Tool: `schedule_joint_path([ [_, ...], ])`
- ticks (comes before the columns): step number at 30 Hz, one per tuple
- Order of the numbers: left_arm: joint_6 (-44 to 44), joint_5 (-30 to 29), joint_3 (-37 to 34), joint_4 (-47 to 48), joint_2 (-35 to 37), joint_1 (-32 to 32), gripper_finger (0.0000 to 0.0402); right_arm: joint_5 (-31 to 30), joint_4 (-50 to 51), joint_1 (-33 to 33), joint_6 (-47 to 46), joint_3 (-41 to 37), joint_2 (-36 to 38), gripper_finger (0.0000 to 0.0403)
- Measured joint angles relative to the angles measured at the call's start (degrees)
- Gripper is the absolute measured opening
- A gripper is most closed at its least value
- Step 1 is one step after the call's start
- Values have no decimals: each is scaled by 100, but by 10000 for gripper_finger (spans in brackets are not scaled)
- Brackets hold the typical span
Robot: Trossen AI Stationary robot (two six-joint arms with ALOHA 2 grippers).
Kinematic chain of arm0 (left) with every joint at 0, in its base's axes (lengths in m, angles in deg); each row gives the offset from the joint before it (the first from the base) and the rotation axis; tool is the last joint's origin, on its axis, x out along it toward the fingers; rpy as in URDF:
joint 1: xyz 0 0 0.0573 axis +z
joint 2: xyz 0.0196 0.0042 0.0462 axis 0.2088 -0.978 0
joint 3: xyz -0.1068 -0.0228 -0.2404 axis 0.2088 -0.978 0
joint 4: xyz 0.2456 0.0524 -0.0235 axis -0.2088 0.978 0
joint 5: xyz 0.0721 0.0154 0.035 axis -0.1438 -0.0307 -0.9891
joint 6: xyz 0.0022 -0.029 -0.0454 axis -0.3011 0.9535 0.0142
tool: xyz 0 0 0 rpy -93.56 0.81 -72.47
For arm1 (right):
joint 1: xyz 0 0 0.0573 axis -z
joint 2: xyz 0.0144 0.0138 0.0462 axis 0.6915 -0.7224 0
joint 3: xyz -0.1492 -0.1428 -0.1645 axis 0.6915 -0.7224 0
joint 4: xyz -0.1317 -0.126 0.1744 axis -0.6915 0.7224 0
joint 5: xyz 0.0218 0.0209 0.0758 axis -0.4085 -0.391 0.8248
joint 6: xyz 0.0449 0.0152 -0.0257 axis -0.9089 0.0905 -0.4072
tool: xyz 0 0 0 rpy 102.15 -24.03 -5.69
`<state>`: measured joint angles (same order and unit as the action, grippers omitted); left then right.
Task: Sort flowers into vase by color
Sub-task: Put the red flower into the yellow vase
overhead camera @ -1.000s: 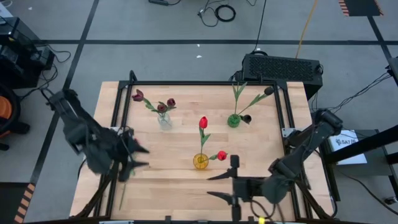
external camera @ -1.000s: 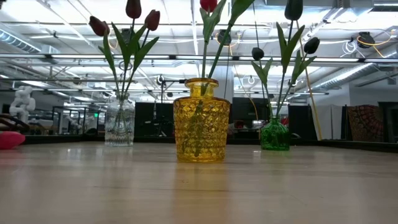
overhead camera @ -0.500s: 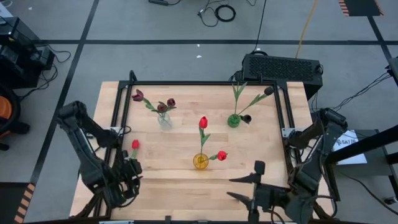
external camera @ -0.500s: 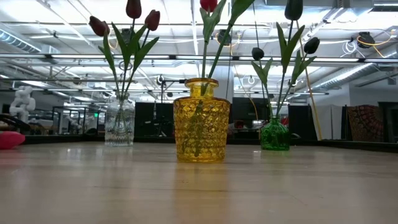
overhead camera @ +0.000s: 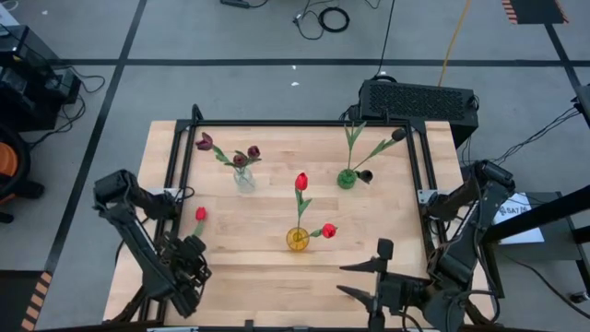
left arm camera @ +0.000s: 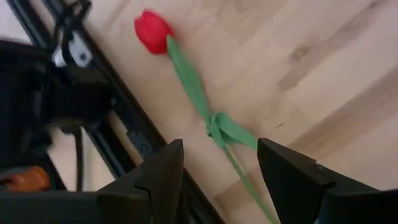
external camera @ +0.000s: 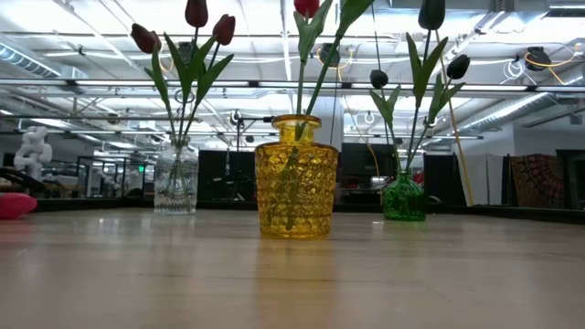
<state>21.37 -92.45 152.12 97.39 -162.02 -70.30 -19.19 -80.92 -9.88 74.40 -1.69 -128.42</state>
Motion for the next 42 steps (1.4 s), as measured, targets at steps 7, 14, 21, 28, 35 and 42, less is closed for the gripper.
schedule_joint_path([
  [7, 259, 355, -971, -847, 31, 126, 212, 6, 1, 2, 2, 0, 0, 173],
  [14, 139, 522, -1690, -1632, 342, 198, 211, 14, 1, 13, 37, 0, 0, 173],
  [21, 65, 897, -2191, -2564, 482, 198, 169, 17, 0, 17, 37, 0, 0, 173],
  [28, -185, 891, -2264, -2850, 493, 189, 119, 17, 1, 17, 38, 0, 0, 173],
  [35, -628, 533, -2207, -2968, 475, 181, 59, 17, 2, 17, 39, 0, 0, 173],
  [42, -1298, -320, -1714, -2720, 471, 182, 11, 17, 2, 31, 56, 0, 0, 173],
])
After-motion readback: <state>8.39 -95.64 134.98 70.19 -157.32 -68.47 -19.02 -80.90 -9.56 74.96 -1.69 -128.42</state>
